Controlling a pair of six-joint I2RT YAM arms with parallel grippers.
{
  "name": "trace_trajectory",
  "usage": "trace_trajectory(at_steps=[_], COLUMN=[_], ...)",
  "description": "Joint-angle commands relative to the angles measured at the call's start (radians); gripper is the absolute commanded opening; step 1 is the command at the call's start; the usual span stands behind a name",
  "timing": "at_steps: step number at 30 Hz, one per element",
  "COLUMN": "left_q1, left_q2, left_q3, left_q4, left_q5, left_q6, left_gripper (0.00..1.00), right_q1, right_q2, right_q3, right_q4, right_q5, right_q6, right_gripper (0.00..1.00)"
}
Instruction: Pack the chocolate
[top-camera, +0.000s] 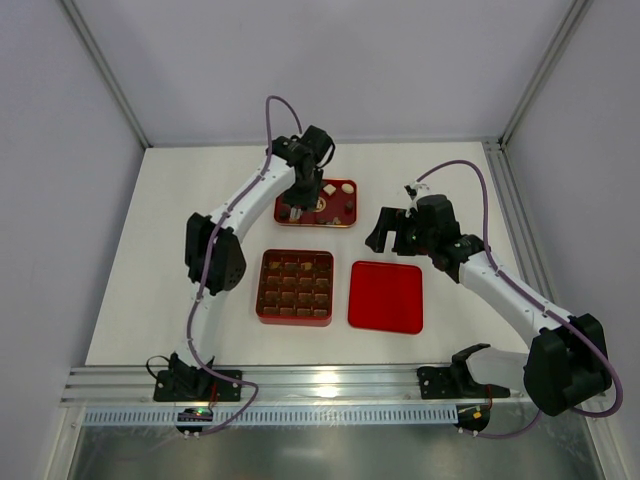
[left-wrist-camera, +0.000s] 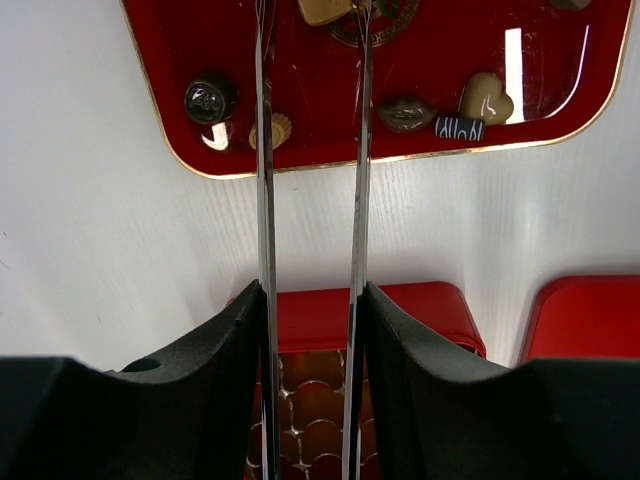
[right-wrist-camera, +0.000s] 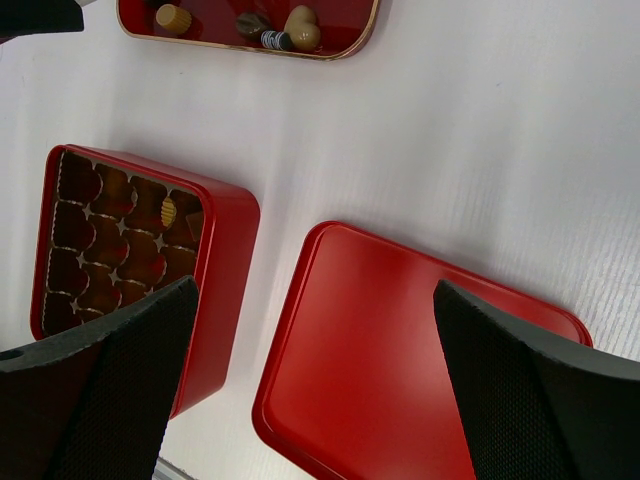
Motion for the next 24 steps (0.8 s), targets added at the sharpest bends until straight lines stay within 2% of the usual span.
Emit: trace_trajectory(at_steps=[1, 24], left_q1=[0.015, 0.015], left_q2=[0.01, -0.006], left_q3=[0.055, 0.035], left_q4=[0.031, 0.0], left_q5=[0.009, 0.036], left_q6=[0.005, 0.008], left_gripper=[0.42, 0.41], right_q1=[-0.005, -0.003], right_q2=[-0.032, -0.018], right_q3=[0.013, -0.001], right_q4=[0.013, 0.033], right_q5=[0.003, -0.003], right_q6=[-0.019, -0.008], right_gripper=[1.0, 1.0])
